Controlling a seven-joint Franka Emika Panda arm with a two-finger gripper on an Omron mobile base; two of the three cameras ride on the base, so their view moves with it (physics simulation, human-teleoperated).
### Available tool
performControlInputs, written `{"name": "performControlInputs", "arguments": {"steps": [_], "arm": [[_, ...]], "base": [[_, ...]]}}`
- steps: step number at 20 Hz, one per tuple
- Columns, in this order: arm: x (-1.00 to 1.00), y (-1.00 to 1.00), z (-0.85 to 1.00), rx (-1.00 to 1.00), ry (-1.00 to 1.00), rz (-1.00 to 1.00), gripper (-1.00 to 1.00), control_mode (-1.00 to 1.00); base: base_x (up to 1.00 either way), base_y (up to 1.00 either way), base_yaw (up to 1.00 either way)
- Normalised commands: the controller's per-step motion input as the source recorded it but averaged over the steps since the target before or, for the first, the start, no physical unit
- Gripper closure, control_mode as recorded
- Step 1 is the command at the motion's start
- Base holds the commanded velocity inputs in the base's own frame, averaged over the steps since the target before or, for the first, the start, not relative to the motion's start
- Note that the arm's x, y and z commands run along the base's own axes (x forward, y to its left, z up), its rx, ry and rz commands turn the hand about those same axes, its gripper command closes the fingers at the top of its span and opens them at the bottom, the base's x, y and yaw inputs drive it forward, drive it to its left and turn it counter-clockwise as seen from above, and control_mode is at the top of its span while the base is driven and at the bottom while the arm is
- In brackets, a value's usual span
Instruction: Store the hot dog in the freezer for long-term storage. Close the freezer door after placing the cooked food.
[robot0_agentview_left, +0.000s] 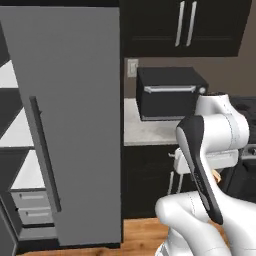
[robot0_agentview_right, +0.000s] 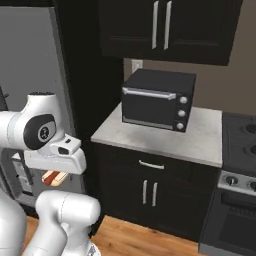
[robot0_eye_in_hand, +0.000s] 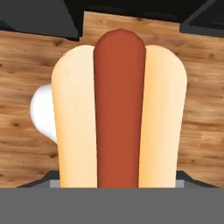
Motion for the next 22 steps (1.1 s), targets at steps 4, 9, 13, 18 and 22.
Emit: {"name": "performControlInputs", "arguments": {"steps": [4,9,13,18,22], "arm": [[0.00,0.00,0.00,0.00,0.00,0.00,1.00,1.00],[0.00,0.00,0.00,0.00,0.00,0.00,1.00,1.00],[0.00,0.00,0.00,0.00,0.00,0.00,1.00,1.00],[0.00,0.00,0.00,0.00,0.00,0.00,1.00,1.00],[0.00,0.00,0.00,0.00,0.00,0.00,1.00,1.00]], "base": [[-0.01,0.83,0.30],[0.00,0.64,0.29],[0.05,0.50,0.26],[0.16,0.64,0.13],[0.21,0.85,0.05]]}}
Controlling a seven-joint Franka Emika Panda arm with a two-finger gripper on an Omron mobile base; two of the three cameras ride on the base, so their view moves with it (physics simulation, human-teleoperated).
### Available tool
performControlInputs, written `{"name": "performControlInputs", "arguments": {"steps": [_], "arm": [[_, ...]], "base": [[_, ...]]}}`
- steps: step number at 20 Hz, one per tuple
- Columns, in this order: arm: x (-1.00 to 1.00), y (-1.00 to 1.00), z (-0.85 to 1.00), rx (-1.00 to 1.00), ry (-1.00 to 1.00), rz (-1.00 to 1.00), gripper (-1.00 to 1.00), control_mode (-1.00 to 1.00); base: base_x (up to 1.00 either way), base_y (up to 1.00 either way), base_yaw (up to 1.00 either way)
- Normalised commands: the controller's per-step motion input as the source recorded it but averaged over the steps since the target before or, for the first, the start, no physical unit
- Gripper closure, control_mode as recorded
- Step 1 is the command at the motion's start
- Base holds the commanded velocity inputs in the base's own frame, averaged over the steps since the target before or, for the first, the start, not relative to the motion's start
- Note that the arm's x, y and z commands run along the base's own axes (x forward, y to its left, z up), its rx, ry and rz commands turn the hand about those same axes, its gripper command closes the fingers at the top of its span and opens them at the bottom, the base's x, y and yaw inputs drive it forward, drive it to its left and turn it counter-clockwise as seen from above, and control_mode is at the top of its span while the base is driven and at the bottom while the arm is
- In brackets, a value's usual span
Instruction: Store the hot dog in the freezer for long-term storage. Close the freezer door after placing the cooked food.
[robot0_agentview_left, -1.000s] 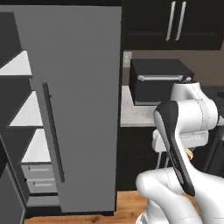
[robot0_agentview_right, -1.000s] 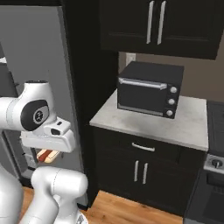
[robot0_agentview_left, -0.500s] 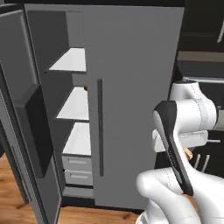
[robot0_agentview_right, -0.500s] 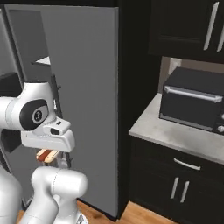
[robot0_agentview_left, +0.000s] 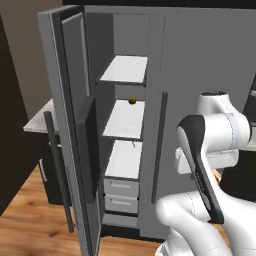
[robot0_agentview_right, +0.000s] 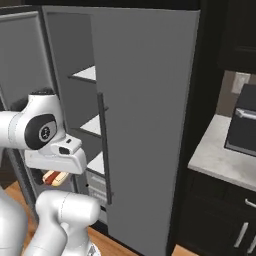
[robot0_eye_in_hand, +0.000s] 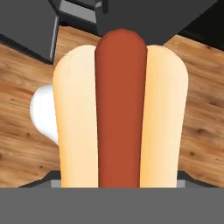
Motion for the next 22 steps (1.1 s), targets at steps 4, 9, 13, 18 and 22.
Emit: {"name": "performControlInputs", "arguments": {"steps": [4,9,13,18,22], "arm": [[0.00,0.00,0.00,0.00,0.00,0.00,1.00,1.00],[0.00,0.00,0.00,0.00,0.00,0.00,1.00,1.00],[0.00,0.00,0.00,0.00,0.00,0.00,1.00,1.00],[0.00,0.00,0.00,0.00,0.00,0.00,1.00,1.00],[0.00,0.00,0.00,0.00,0.00,0.00,1.00,1.00]], "base": [[0.41,0.45,0.00],[0.49,0.28,0.00],[0.47,0.00,0.01],[0.45,0.00,0.08],[0.34,0.21,0.05]]}}
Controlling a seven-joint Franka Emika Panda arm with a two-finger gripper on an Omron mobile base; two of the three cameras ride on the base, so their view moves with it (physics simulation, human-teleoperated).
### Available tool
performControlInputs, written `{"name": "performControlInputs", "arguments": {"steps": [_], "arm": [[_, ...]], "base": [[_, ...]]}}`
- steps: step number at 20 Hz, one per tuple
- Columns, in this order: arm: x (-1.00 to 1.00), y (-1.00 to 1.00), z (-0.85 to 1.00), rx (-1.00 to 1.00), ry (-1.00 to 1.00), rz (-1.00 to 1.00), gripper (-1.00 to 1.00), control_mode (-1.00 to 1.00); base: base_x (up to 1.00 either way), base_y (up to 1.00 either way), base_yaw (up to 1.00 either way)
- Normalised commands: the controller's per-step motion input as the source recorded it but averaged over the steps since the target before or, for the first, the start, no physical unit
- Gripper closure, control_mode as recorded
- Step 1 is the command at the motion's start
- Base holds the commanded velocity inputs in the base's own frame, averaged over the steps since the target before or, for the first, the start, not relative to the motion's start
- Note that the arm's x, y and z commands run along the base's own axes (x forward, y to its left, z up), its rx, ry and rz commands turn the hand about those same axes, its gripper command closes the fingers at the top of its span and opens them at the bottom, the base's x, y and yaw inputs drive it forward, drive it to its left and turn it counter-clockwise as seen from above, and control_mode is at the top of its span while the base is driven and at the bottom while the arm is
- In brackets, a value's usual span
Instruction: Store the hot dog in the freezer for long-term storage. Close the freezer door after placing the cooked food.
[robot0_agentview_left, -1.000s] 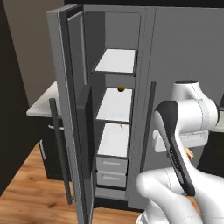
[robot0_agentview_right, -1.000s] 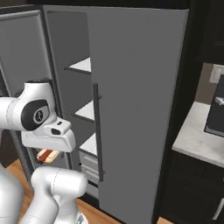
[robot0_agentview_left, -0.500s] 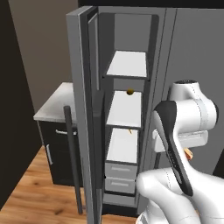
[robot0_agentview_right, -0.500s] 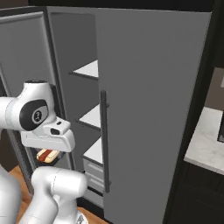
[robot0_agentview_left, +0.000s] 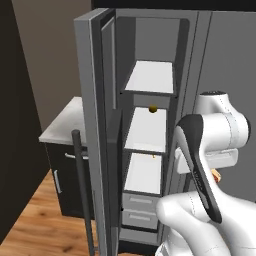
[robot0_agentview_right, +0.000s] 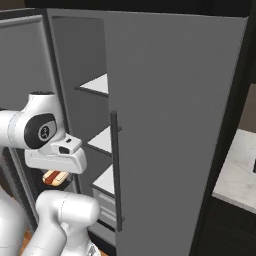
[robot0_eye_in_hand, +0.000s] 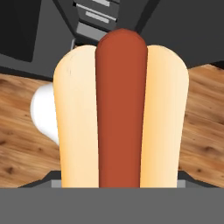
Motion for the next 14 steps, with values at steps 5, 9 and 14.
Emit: {"name": "performControlInputs", "arguments": {"steps": [5,9,14], "arm": [[0.00,0.00,0.00,0.00,0.00,0.00,1.00,1.00],[0.00,0.00,0.00,0.00,0.00,0.00,1.00,1.00],[0.00,0.00,0.00,0.00,0.00,0.00,1.00,1.00]], "base": [[0.30,0.30,0.00],[0.32,0.31,0.00],[0.45,0.26,0.00]]}}
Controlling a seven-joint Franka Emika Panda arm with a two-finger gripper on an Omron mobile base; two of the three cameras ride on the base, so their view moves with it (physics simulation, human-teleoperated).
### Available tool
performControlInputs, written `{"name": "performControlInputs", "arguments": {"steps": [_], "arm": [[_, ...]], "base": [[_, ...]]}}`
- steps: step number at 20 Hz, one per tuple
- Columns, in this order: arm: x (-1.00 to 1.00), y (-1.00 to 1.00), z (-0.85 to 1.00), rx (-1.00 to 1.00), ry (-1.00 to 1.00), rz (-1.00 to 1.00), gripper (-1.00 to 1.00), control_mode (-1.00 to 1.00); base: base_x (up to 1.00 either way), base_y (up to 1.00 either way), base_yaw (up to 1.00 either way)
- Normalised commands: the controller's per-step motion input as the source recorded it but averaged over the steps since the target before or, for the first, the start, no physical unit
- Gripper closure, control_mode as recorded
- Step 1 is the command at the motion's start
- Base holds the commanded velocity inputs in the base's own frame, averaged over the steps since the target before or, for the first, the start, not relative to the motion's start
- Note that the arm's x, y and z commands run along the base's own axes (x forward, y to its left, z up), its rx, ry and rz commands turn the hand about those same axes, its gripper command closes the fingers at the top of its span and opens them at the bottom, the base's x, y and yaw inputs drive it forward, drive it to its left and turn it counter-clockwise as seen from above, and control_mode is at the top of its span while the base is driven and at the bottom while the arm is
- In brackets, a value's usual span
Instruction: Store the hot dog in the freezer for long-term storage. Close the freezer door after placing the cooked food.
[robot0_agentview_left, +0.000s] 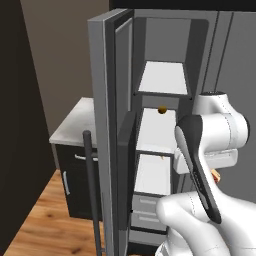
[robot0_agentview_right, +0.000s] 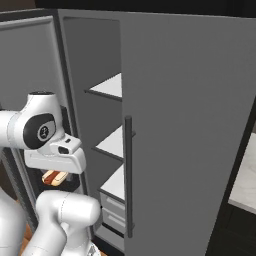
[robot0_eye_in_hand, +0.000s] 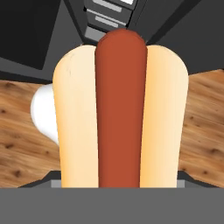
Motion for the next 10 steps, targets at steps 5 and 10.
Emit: {"name": "performControlInputs", "arguments": {"steps": [5,10], "arm": [[0.00,0.00,0.00,0.00,0.00,0.00,1.00,1.00],[0.00,0.00,0.00,0.00,0.00,0.00,1.00,1.00]], "base": [[0.42,0.18,0.00],[0.21,0.01,0.00]]}}
